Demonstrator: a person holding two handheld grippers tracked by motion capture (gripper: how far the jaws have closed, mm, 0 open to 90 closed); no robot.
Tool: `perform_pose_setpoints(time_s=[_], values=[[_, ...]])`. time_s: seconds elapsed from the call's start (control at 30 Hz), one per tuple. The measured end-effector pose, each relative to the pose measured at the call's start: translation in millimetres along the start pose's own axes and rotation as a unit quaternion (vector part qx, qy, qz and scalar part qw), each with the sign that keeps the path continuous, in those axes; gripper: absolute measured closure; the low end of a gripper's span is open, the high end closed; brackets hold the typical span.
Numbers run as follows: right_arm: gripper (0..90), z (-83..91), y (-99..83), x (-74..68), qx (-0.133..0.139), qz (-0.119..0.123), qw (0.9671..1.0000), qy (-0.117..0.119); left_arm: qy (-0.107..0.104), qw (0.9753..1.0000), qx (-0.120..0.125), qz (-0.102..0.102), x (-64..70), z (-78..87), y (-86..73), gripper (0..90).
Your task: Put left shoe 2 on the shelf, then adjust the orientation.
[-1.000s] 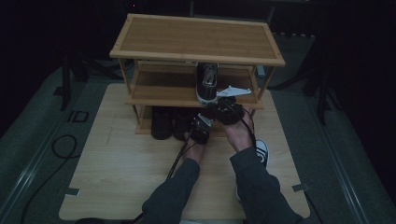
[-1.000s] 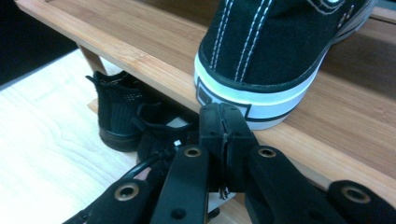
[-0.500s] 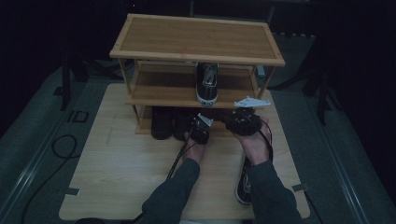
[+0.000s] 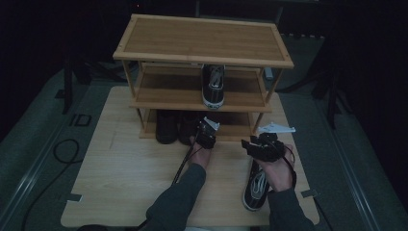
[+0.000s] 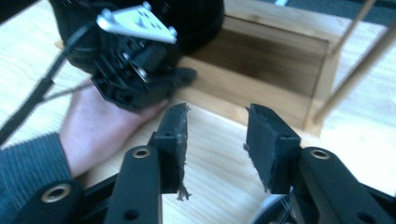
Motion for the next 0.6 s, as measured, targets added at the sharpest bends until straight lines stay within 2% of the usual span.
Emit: perform_pose_setpoints(time_s=[0.3, 0.6], values=[[50.2, 17.3, -19.4, 12.7, -0.003, -0.021, 0.9995, -0.023, 0.001, 1.0, 0.0, -0.001, 0.1, 0.0, 0.1, 90.0], [51.4, 29.2, -36.1, 24.9, -0.013, -0.033, 0.9985, -0.041, 0.002, 1.0, 0.0, -0.002, 0.2, -0.1, 0.1, 90.0]])
Point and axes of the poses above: each handheld gripper's, and its own axes: z roughly backward along the jaws, y roughly out of its top, x roughly to its right, the point moved 7 cm from there along -z, roughly forward along the jaws, and after that the axes turned 11 degrees about x, right-handed, at the moved point
